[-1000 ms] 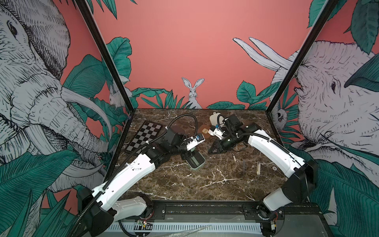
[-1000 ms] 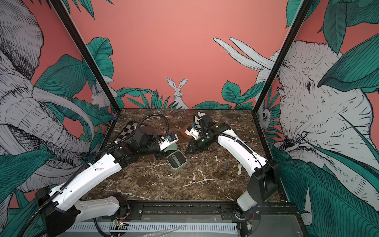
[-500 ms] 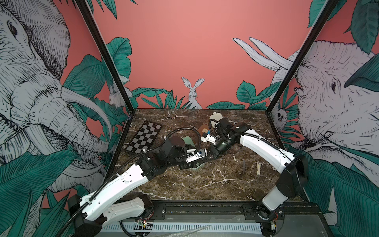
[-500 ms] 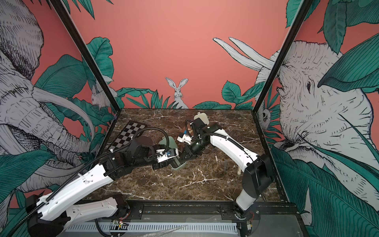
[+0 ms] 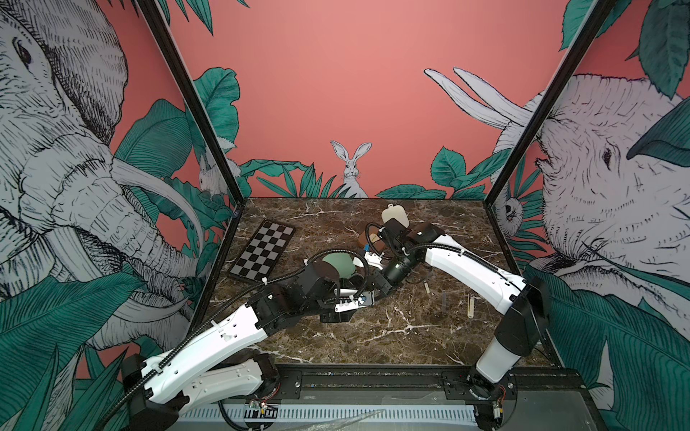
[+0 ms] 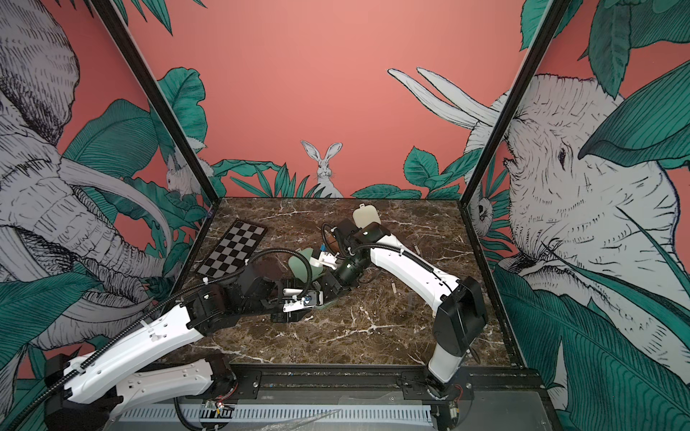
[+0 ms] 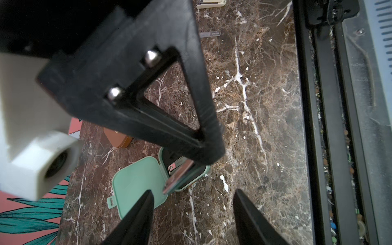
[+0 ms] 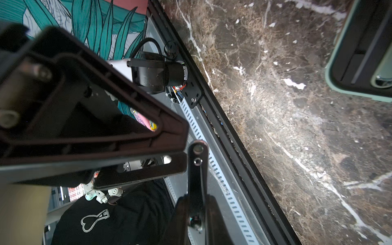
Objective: Organize nail clipper sets
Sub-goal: Pick up the nail clipper from the center of the board.
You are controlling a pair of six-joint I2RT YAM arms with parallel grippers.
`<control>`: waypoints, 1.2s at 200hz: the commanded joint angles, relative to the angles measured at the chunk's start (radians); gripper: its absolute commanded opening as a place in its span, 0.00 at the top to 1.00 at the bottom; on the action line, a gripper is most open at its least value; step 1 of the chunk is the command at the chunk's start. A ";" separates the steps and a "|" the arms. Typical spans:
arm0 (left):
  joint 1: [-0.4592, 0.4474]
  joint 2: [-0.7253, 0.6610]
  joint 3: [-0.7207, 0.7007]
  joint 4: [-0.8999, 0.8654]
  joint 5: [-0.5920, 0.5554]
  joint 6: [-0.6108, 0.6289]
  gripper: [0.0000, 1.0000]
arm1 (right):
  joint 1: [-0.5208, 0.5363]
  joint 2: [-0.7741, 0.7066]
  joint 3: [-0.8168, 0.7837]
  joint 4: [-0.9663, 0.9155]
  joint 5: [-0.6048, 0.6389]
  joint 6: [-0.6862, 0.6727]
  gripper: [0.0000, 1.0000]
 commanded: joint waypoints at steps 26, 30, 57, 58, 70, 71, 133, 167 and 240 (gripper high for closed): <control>-0.014 -0.023 -0.010 -0.033 -0.021 0.060 0.44 | 0.029 0.016 0.027 -0.057 -0.020 -0.052 0.89; -0.017 -0.021 -0.009 -0.037 -0.018 0.060 0.45 | 0.028 0.016 0.027 -0.057 -0.020 -0.052 0.89; -0.035 -0.006 0.004 -0.055 -0.001 0.063 0.54 | 0.030 0.014 0.026 -0.054 -0.024 -0.055 0.89; -0.036 -0.005 0.004 -0.055 0.000 0.063 0.54 | 0.031 0.014 0.026 -0.054 -0.024 -0.055 0.89; -0.045 0.005 0.010 -0.061 0.006 0.063 0.55 | 0.032 0.015 0.024 -0.053 -0.028 -0.056 0.89; -0.047 0.006 0.011 -0.063 0.006 0.063 0.55 | 0.033 0.015 0.024 -0.054 -0.028 -0.055 0.89; -0.082 0.031 0.023 -0.062 -0.027 0.090 0.59 | 0.039 0.022 0.022 -0.051 -0.044 -0.070 0.90; -0.086 0.046 0.021 -0.060 -0.032 0.098 0.69 | 0.046 0.025 0.024 -0.052 -0.047 -0.075 0.90; -0.090 0.045 0.031 -0.072 -0.034 0.108 0.95 | 0.046 0.029 0.022 -0.056 -0.049 -0.078 0.89</control>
